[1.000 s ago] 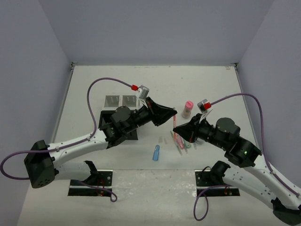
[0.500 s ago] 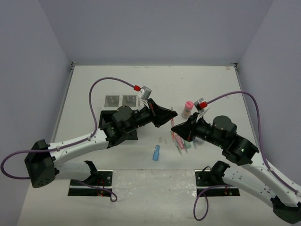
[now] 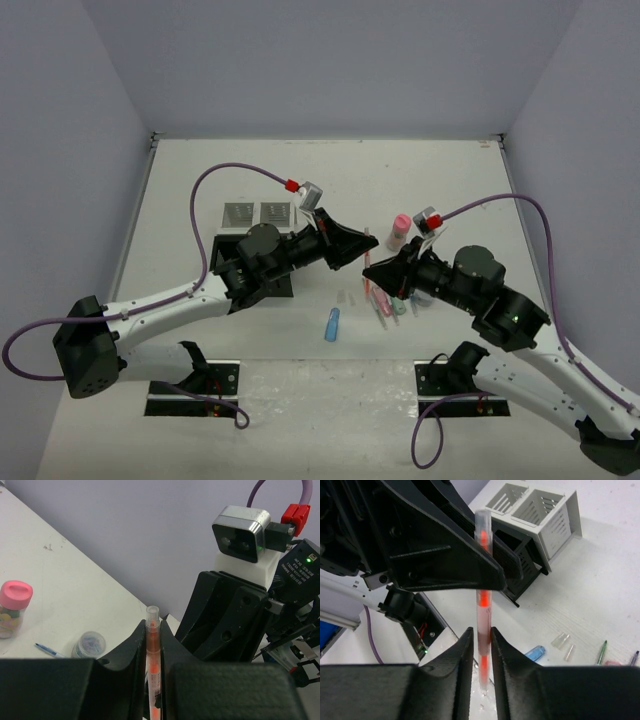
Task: Sort the stationery into containers
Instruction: Close the pen cap on the pen.
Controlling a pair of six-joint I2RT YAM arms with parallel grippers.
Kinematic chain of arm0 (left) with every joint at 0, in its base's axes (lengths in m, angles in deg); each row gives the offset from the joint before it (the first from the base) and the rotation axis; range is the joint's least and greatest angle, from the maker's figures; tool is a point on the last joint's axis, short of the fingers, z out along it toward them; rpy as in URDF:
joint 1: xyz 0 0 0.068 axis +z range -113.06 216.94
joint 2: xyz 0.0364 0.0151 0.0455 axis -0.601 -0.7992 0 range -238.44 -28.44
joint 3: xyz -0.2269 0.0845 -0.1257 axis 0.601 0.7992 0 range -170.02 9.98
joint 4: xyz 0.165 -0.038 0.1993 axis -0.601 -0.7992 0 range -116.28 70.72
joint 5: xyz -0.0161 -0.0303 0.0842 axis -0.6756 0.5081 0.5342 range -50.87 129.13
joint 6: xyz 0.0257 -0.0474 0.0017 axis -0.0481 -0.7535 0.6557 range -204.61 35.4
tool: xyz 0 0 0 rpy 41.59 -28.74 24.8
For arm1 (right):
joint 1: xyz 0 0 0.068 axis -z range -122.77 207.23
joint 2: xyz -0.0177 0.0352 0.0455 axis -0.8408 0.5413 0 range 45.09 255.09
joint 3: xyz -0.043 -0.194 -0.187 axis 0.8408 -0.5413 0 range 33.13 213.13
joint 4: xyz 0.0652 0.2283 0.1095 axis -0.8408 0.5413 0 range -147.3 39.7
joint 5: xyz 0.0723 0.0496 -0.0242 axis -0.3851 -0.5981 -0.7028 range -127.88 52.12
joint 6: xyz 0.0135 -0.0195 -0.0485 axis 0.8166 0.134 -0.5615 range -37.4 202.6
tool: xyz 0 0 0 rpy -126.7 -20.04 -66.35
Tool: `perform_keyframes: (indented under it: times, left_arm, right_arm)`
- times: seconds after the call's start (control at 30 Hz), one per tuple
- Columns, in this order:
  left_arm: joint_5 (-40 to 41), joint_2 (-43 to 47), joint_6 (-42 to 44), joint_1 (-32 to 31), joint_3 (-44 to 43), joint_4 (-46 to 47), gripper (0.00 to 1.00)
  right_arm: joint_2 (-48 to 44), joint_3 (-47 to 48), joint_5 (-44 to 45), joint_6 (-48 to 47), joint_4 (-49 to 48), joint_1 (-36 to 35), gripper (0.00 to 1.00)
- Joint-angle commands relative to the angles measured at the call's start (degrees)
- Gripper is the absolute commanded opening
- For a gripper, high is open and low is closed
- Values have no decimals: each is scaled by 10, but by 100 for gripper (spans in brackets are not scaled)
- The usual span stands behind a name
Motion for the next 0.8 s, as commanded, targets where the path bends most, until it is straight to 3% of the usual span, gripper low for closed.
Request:
perform_keyframes:
  times: [0.0,0.1,0.17,0.3,0.37,0.43,0.5,0.57,0.67,0.7,0.77]
  left_arm:
    - [-22,16,-10,-3,-13,19,0]
    - [-25,19,-10,-3,-18,22,0]
    - [-26,19,-11,-3,-19,25,0]
    - [-21,24,-10,-4,-15,30,0]
    - [-15,29,-9,-4,-14,30,0]
    - [-15,31,-6,-5,-15,31,0]
    - [-16,30,-4,-4,-17,31,0]
    - [-13,31,0,-4,-21,22,25]
    - [3,33,17,-3,-36,-13,74]
    - [12,33,27,-3,-44,-29,82]
    - [33,34,50,-3,-68,-64,86]
  right_arm:
    - [9,-6,-40,3,-92,-1,30]
    - [15,-13,-59,7,-107,-1,37]
    - [21,-15,-67,9,-113,-1,36]
    - [27,-16,-82,9,-119,-1,13]
    - [26,-23,-91,10,-127,-1,11]
    - [24,-27,-90,12,-129,-1,1]
    - [23,-30,-86,12,-130,-1,0]
    - [20,-33,-80,12,-130,-1,0]
    - [18,-34,-77,8,-126,-1,0]
    - [19,-33,-77,7,-124,-1,0]
    - [20,-32,-78,4,-120,-1,0]
